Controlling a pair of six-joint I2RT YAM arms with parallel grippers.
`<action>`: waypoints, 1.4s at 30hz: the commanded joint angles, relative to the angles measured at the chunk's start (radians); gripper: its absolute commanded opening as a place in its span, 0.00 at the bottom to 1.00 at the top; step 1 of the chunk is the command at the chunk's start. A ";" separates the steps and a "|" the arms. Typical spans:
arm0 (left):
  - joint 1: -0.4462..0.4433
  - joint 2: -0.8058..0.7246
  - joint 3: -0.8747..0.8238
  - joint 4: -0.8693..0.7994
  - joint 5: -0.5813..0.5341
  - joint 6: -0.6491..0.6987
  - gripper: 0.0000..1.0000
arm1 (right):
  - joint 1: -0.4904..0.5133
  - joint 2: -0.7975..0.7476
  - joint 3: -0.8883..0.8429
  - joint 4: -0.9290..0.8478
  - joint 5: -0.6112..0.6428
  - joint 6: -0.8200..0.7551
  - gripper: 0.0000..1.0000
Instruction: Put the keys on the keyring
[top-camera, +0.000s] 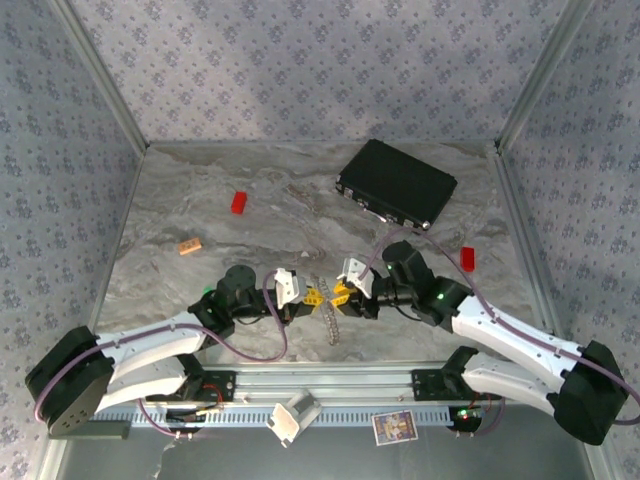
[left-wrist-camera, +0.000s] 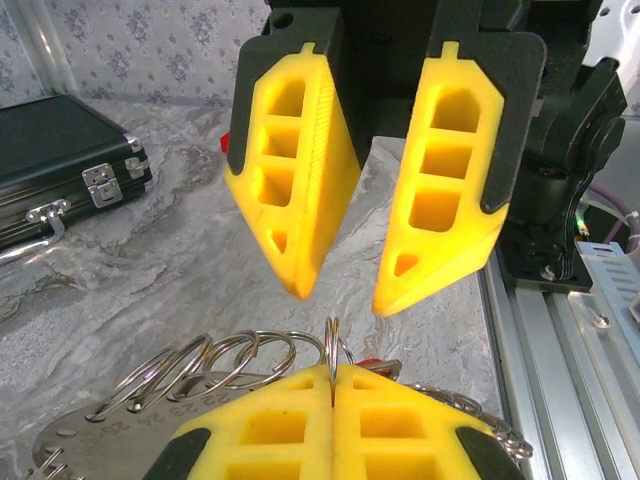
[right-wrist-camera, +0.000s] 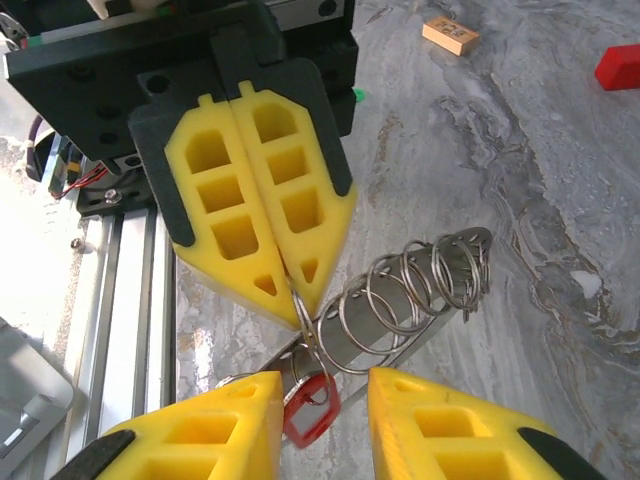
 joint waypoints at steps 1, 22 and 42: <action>-0.007 0.007 0.034 0.076 0.043 -0.008 0.00 | 0.016 0.006 0.014 0.003 -0.003 -0.005 0.28; -0.007 -0.013 0.070 -0.044 -0.017 0.011 0.20 | 0.035 0.078 0.064 -0.009 -0.003 -0.035 0.00; -0.011 -0.012 0.112 -0.133 -0.022 0.032 0.00 | 0.040 0.081 0.162 -0.166 0.015 -0.116 0.23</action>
